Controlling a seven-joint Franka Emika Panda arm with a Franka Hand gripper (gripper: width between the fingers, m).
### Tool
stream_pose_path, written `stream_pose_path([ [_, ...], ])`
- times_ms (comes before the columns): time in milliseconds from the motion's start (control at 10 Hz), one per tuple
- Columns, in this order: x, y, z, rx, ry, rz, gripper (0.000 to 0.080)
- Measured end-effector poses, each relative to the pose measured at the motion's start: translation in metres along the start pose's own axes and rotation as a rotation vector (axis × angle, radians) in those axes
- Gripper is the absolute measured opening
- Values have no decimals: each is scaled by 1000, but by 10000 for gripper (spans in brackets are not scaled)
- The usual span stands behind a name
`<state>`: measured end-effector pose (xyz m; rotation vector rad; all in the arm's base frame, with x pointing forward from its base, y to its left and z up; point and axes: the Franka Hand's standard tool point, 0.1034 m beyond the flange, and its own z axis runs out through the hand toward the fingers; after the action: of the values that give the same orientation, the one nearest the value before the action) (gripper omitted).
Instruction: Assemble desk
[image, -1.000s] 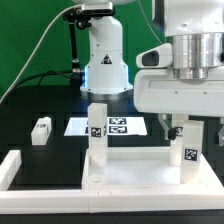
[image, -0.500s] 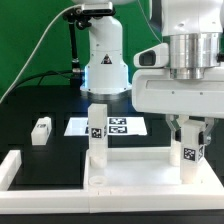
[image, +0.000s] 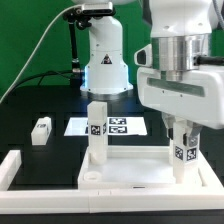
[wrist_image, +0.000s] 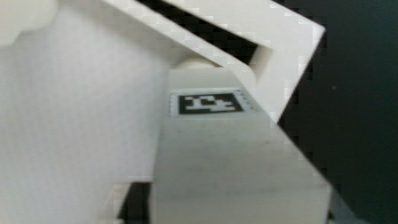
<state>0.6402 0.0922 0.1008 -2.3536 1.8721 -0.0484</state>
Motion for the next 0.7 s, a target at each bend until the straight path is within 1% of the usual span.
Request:
stream_pose_path([
  [200, 5, 2, 0, -6, -69, 186, 290],
  [300, 6, 3, -1, -12, -67, 230, 290],
  [700, 4, 2, -1, -18, -66, 426, 291],
])
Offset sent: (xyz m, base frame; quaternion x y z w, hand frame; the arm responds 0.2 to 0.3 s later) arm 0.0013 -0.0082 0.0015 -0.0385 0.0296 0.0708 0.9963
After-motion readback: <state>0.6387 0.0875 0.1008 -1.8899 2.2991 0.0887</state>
